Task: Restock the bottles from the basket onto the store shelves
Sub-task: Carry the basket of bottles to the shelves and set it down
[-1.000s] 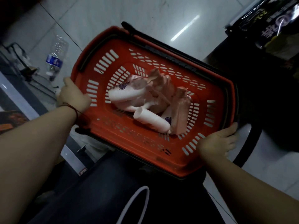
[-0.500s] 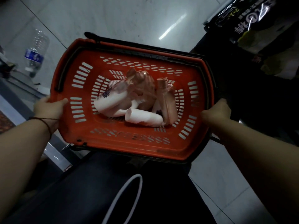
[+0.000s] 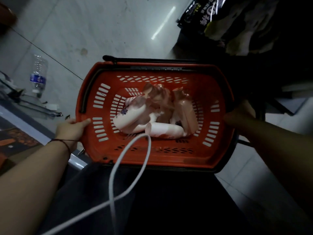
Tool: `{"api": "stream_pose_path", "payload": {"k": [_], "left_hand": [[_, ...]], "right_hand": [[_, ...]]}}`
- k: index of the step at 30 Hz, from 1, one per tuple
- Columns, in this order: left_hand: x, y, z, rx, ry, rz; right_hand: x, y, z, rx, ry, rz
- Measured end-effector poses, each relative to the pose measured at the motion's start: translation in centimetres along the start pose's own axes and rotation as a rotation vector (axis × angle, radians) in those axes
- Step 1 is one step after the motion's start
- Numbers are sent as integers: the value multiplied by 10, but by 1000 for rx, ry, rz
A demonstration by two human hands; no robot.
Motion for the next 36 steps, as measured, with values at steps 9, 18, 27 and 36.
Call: {"api": "stream_pose_path", "payload": {"k": [9,18,27,36], "left_hand": [[90,47,-63,-138,-177,-93],[140,40,-175,-301,-288,-142],[216,29,-314,-433,-362,-223],[284,-37,-434,-419,-384,-170]], "right_hand": [[-1,125,60,-103,-24,-94],[-65,250,87,-281,-24,-232],[-142,379,116,-363,-4,-352],[-258,482,146,-408,-60,-365]]}}
Point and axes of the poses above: each hand's wrist, its own x-axis away from the middle knuckle, its own z-axis out of the back of the hand, y = z × x, the point moved 1 cm from there along -x, towards the middle knuckle, and after that the axes turned 13 degrees about -z, right-handed, at the moved point
